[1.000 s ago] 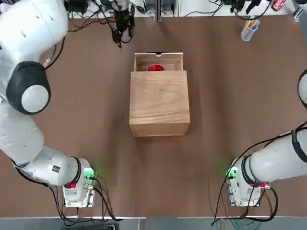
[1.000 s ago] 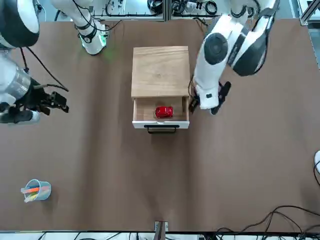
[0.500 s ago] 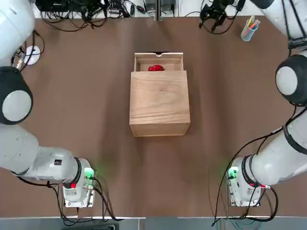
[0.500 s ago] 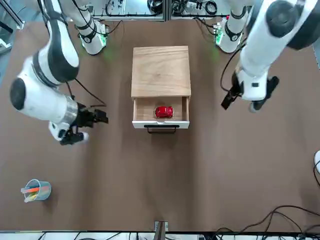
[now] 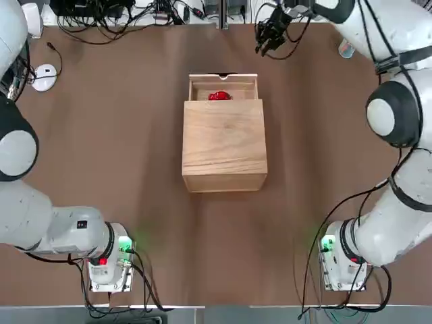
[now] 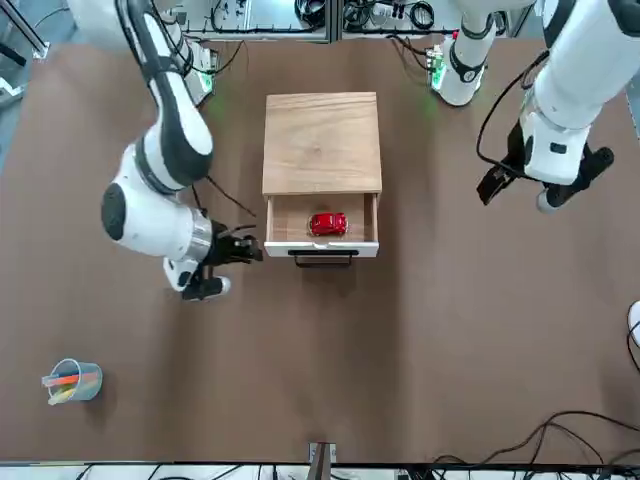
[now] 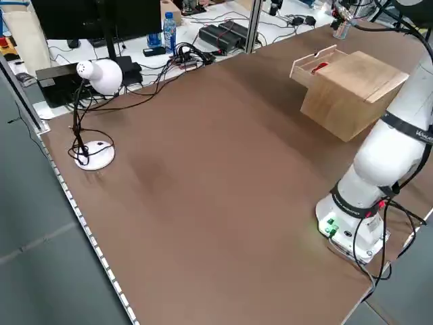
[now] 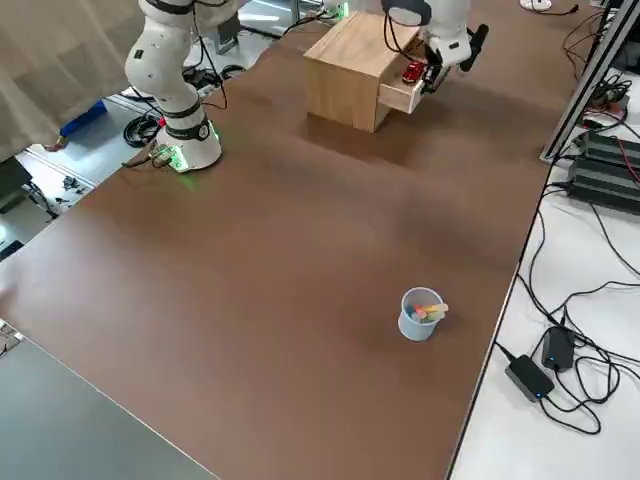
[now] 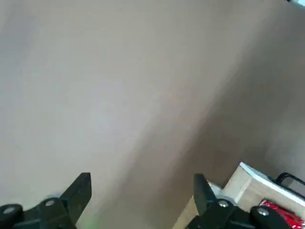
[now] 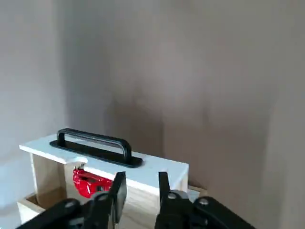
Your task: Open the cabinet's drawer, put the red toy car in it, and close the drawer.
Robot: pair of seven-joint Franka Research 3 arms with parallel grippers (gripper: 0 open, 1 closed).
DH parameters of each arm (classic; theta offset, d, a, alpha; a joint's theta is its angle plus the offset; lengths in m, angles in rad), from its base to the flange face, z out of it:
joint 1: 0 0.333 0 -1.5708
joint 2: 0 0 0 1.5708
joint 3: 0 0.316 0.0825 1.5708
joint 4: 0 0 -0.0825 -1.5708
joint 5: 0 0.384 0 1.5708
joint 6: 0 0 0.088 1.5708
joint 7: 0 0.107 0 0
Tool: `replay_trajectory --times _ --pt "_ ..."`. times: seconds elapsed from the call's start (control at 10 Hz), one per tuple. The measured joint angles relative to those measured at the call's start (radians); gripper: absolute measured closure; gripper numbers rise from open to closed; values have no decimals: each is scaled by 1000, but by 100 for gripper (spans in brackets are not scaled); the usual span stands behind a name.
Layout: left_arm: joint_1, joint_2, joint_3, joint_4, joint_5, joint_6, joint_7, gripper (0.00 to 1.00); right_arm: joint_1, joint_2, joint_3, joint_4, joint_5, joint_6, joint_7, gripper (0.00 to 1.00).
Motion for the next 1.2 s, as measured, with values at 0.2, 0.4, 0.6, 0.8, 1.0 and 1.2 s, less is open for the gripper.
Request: replay_trajectory --times 0.2,0.4,0.6,0.8,1.0,1.2 --pt "31 -10 42 17 -15 -15 170 3 28 36 0 1 45 43 6 78" --pt "-18 -10 149 48 -20 -66 334 1 35 65 0 5 55 69 6 81" --pt "-68 -12 242 57 -32 -96 486 2 40 92 0 12 60 77 6 89" --pt "-85 -12 280 57 -50 -107 597 7 41 110 -1 18 62 80 6 98" --pt "-87 -11 291 57 -56 -108 632 0 45 118 0 21 64 80 6 98" --pt "-87 2 292 56 -88 -108 645 1 57 120 0 22 82 79 6 98"
